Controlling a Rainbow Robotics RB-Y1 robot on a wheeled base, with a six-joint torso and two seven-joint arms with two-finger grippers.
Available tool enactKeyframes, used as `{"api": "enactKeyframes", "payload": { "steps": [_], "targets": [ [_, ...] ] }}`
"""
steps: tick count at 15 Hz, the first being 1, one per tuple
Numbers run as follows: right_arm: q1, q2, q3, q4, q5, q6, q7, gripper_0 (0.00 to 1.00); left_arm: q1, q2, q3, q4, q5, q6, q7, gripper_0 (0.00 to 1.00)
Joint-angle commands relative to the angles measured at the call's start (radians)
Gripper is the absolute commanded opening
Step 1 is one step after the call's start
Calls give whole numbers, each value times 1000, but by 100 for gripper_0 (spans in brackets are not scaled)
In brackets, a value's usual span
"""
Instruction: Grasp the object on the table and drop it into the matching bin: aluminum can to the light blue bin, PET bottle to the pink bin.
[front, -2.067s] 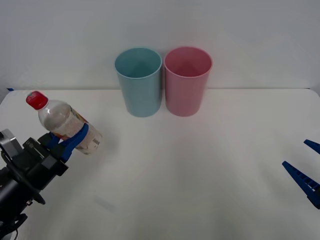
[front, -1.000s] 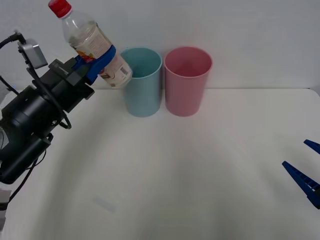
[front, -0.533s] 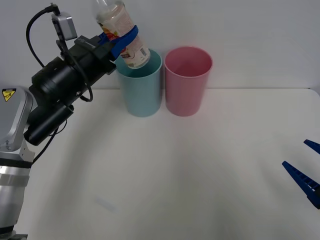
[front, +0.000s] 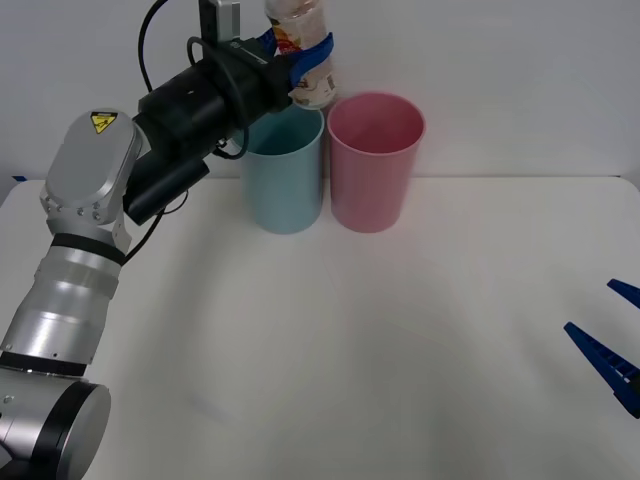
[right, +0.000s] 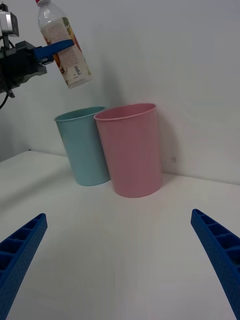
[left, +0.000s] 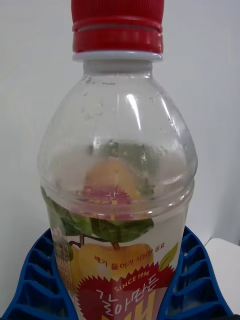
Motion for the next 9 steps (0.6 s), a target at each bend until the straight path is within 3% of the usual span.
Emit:
{"api": "enactKeyframes", "payload": {
  "steps": [1,4,9],
  "targets": [
    [0,0,0,0,0,0,0,100,-86,-43,-1,104,-61,19,-20,0],
    [0,0,0,0,0,0,0,100,-178,-103,-1,229,-105,82,-84,0],
    [0,0,0,0,0,0,0,100,-243,-164,-64,292,-148,212,-90,0]
  ]
}}
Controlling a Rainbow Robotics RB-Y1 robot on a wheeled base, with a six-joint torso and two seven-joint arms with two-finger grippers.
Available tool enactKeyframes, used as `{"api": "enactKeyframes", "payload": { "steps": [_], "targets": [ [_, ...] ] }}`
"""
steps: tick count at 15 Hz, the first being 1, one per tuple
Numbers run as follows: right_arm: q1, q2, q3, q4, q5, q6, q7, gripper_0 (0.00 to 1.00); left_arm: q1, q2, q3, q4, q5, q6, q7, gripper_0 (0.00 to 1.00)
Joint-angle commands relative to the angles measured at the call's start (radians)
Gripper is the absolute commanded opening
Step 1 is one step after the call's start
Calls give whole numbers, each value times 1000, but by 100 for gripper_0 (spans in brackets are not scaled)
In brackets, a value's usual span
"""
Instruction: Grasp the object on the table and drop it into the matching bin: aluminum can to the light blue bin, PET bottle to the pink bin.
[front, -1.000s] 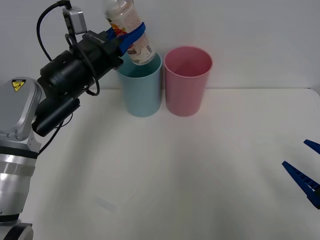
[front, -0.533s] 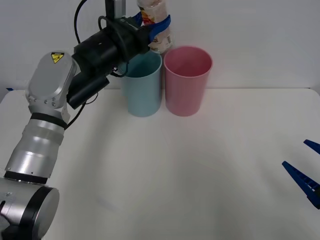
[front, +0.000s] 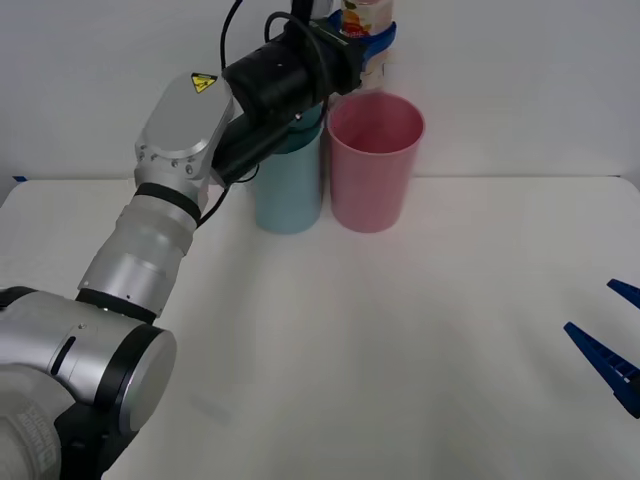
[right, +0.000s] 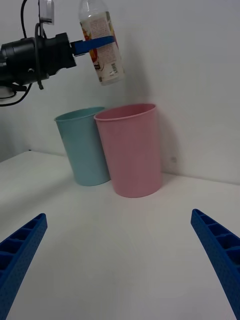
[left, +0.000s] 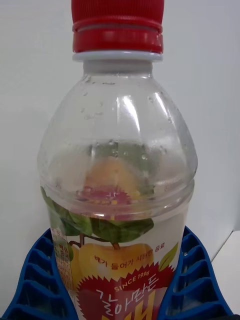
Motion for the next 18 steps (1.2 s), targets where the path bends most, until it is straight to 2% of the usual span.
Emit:
{"api": "enactKeyframes", "payload": {
  "steps": [1,6,8,9,10,15,18],
  "targets": [
    [0,0,0,0,0,0,0,100,-23,-26,-61,20,-2,99,1,0],
    [0,0,0,0,0,0,0,100,-29,-29,-102,20,3,140,9,0],
    [0,0,0,0,0,0,0,100,-29,-28,-101,20,4,140,8,7],
    [0,0,0,0,0,0,0,100,-28,-28,-101,20,7,139,6,56],
    [0,0,0,0,0,0,0,100,-28,-28,-101,20,7,139,4,100],
    [0,0,0,0,0,0,0,100,-26,-20,-102,20,26,139,9,100],
    [0,0,0,0,0,0,0,100,-23,23,-139,20,98,133,9,100]
  ]
}}
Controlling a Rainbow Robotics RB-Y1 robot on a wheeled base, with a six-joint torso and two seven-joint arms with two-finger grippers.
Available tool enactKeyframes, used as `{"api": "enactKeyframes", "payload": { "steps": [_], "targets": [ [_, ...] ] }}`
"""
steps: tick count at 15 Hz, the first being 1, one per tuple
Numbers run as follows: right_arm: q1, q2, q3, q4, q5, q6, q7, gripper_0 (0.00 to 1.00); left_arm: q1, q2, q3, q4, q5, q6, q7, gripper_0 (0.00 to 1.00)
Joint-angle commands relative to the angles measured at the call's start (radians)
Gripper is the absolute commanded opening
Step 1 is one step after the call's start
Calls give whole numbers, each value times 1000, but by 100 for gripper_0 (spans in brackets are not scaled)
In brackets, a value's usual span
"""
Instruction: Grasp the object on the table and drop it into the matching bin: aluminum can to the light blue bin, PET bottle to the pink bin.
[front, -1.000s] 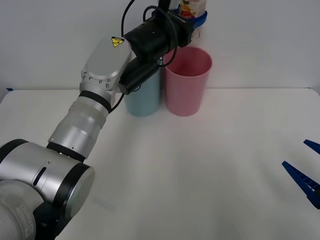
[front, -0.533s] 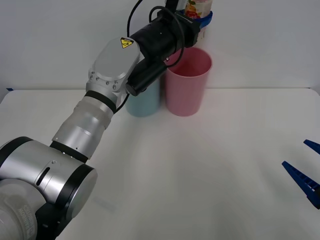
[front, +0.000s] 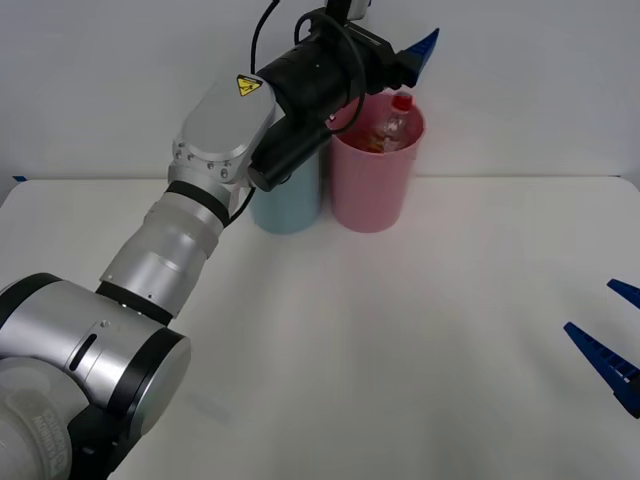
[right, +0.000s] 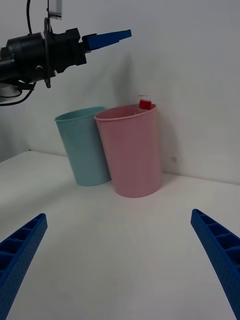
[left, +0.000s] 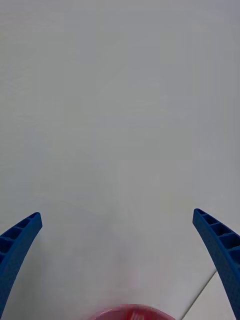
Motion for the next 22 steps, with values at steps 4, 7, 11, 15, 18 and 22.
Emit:
{"api": "enactKeyframes", "payload": {
  "steps": [4,7,11,15,18,22],
  "targets": [
    [0,0,0,0,0,0,0,100,49,142,-60,-50,202,-95,1,100],
    [0,0,0,0,0,0,0,100,132,209,-60,-147,263,-136,1,100],
    [0,0,0,0,0,0,0,100,296,286,-17,-316,311,-169,-10,100],
    [0,0,0,0,0,0,0,100,490,327,115,-484,314,-259,-11,100],
    [0,0,0,0,0,0,0,100,609,337,221,-570,312,-331,-23,100],
    [0,0,0,0,0,0,0,100,737,337,365,-646,280,-451,-28,100]
  ]
}}
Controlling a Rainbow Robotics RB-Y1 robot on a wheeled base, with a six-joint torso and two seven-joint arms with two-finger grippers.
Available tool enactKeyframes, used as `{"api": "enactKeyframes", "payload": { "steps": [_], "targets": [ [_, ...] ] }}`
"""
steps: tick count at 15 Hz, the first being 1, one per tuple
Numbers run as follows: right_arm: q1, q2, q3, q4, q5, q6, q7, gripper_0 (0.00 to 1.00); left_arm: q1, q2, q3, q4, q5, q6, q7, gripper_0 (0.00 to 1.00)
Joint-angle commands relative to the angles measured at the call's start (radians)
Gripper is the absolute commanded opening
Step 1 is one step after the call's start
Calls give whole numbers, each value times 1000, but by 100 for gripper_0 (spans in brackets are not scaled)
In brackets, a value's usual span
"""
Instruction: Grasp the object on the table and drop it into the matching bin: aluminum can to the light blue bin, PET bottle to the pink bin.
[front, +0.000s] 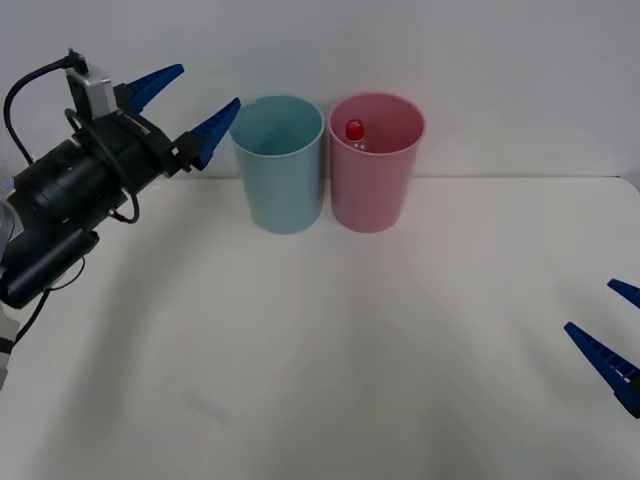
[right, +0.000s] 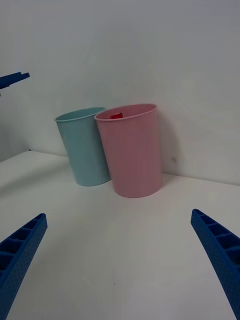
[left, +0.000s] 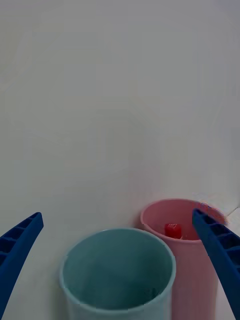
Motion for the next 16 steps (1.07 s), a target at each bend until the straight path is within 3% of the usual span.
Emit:
{"api": "enactKeyframes", "payload": {
  "steps": [1,5,11,16],
  "targets": [
    [0,0,0,0,0,0,0,100,86,0,101,-48,-6,-84,-1,100],
    [0,0,0,0,0,0,0,100,191,0,253,-103,-26,-241,7,100],
    [0,0,0,0,0,0,0,100,411,5,361,-241,14,-302,-4,100],
    [0,0,0,0,0,0,0,100,532,28,474,-245,62,-402,-32,100]
  ]
}}
